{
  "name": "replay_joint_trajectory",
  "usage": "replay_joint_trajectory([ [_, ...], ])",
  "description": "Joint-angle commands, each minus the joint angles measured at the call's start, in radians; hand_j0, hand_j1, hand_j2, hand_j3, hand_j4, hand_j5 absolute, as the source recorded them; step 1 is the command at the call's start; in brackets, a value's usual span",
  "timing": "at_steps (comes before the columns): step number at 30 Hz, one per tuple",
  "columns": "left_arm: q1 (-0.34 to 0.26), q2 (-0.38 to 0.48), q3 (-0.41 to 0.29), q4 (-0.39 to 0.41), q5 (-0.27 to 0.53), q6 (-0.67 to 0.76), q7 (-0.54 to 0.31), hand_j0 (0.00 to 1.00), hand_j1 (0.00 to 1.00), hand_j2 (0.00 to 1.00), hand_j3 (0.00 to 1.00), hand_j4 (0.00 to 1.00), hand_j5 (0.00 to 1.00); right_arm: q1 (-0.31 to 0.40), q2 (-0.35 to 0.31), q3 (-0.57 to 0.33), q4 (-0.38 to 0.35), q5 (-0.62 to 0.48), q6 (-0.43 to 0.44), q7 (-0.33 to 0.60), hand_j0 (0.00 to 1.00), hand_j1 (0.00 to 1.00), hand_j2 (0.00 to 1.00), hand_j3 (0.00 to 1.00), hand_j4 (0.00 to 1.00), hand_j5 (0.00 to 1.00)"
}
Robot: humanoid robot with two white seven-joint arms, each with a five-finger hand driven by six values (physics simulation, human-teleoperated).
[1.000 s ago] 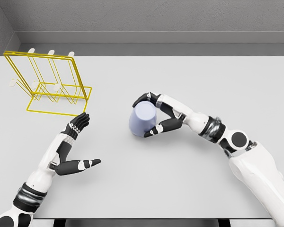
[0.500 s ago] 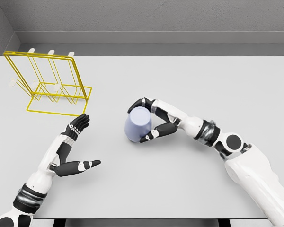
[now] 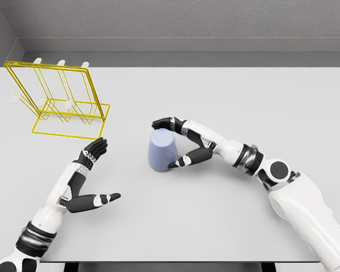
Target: Place the cup on the cup holder with both arms
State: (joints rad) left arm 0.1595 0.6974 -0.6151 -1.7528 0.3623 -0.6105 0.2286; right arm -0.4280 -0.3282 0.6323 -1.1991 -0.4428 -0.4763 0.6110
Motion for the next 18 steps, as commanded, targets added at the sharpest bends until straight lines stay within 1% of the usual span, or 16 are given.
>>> replay_joint_trajectory([
  [1,0.000,0.001,0.000,-0.001,0.000,0.000,0.000,1.00,1.00,1.00,1.00,1.00,1.00,0.000,0.000,0.000,0.012,-0.005,-0.001,0.000,0.96,0.96,0.96,0.96,0.96,0.96],
  [4,0.002,-0.012,0.000,-0.001,0.000,0.000,0.000,1.00,1.00,1.00,1.00,1.00,1.00,-0.003,0.000,0.000,0.023,0.007,-0.001,0.000,1.00,1.00,1.00,1.00,1.00,1.00],
  [8,0.002,-0.048,-0.002,0.001,-0.002,0.000,0.002,1.00,1.00,1.00,1.00,1.00,1.00,-0.006,0.000,0.000,0.024,0.007,-0.001,0.000,1.00,1.00,1.00,1.00,1.00,1.00],
  [12,-0.008,-0.087,0.003,0.004,0.000,0.032,0.000,1.00,1.00,1.00,1.00,1.00,1.00,-0.006,0.000,-0.002,0.029,0.007,-0.010,0.000,1.00,1.00,1.00,1.00,1.00,1.00],
  [16,-0.012,-0.122,0.011,0.006,0.001,0.051,-0.002,1.00,1.00,1.00,1.00,1.00,1.00,-0.009,-0.002,-0.008,0.049,0.009,-0.011,0.000,1.00,1.00,1.00,1.00,1.00,1.00],
  [18,-0.015,-0.148,0.012,0.006,0.001,0.086,0.000,1.00,1.00,1.00,1.00,1.00,1.00,-0.009,-0.014,-0.028,0.075,0.007,-0.030,0.000,1.00,1.00,1.00,1.00,1.00,1.00],
])
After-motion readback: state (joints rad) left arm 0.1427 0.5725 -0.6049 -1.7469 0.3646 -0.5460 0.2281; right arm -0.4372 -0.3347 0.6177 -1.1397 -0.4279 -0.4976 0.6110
